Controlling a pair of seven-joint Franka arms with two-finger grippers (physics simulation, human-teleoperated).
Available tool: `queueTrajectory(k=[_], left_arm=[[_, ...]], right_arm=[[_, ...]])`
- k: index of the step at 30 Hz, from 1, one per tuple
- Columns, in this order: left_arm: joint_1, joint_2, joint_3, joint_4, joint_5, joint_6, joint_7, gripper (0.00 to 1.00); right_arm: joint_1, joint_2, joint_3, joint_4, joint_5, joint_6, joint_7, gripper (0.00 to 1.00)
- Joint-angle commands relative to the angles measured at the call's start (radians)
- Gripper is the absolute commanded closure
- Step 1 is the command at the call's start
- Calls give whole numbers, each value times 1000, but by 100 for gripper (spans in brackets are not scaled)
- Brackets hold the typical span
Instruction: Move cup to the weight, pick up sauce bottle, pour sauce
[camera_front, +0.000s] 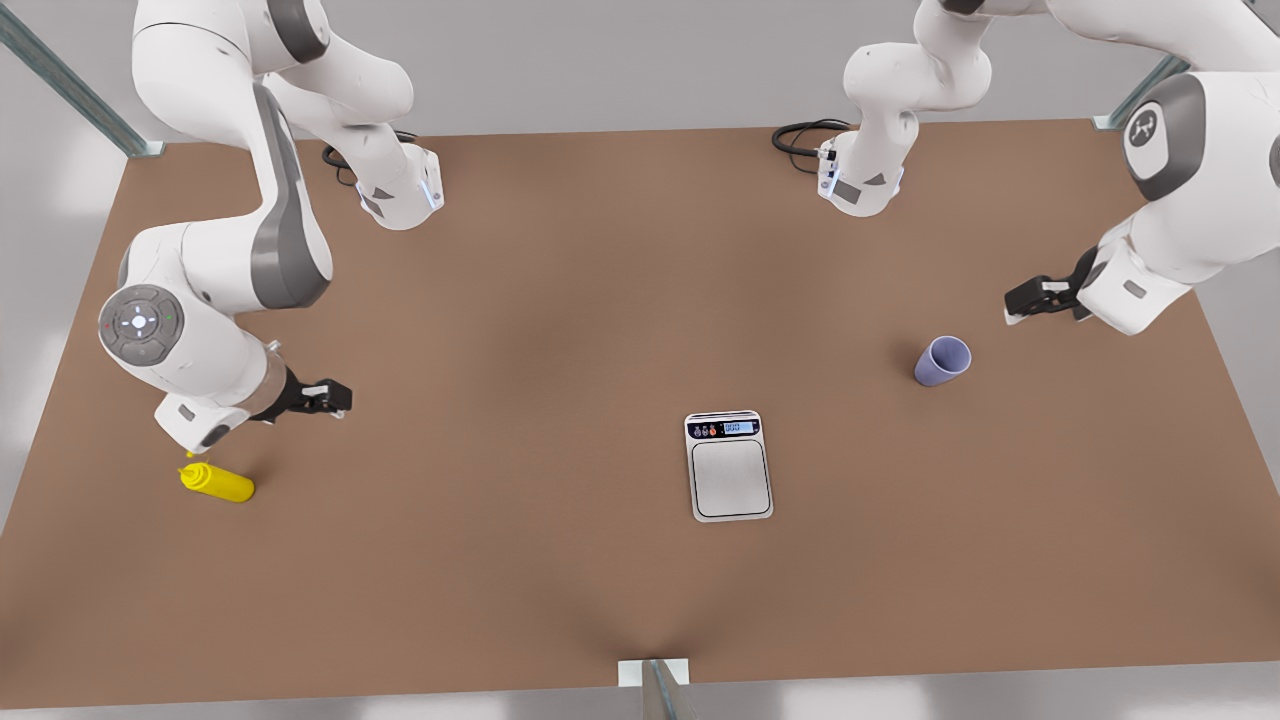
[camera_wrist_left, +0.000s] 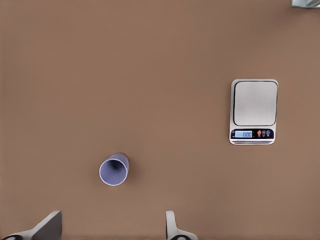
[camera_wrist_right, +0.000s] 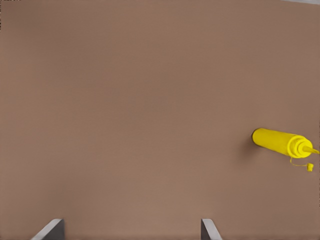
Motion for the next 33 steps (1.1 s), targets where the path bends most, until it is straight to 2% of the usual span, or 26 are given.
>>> queueTrajectory(k=[1,4,6,8,10,11,12,14,15,16,18,20,21,23,27,30,33], left_arm=[[2,0,0,0,8,-1,0,0],[12,14,2,-23,8,3,3,0],[28,-9,21,-259,8,230,3,0],[28,-15,51,-388,8,401,3,0],[29,-78,54,-586,7,543,3,0],[29,-77,61,-626,8,582,3,0],[29,-75,72,-657,8,618,3,0],[29,-69,75,-687,8,634,3,0],[46,-68,75,-715,8,640,8,0],[52,-68,75,-750,8,681,35,0],[69,-63,81,-844,8,786,80,0],[69,-61,89,-862,8,784,81,0],[78,-37,92,-865,8,787,100,0],[91,-8,97,-868,5,804,127,0],[91,-20,114,-907,5,832,135,0],[91,-54,134,-1000,5,915,150,0],[91,-66,141,-1060,5,984,150,0]], right_arm=[[-1,0,0,0,-1,3,3,0],[2,0,2,9,6,4,14,0],[6,17,2,9,-4,5,5,0],[0,40,2,14,-6,5,-2,0],[-24,40,2,34,3,4,-14,0],[-50,41,0,81,6,-9,-154,0],[-150,40,2,77,84,-18,-296,0],[-329,35,5,85,230,-159,-430,0],[-411,32,6,97,266,-194,-657,0],[-492,35,6,100,371,-211,-774,0],[-628,60,2,114,548,-210,-1219,0],[-717,161,2,117,698,-205,-1481,0],[-770,286,0,123,836,-204,-1679,0],[-822,396,0,120,918,-201,-1881,0],[-849,594,0,206,985,-197,-2091,0],[-853,730,0,289,1020,-197,-2125,0],[-854,767,0,305,1022,-132,-2114,0]])
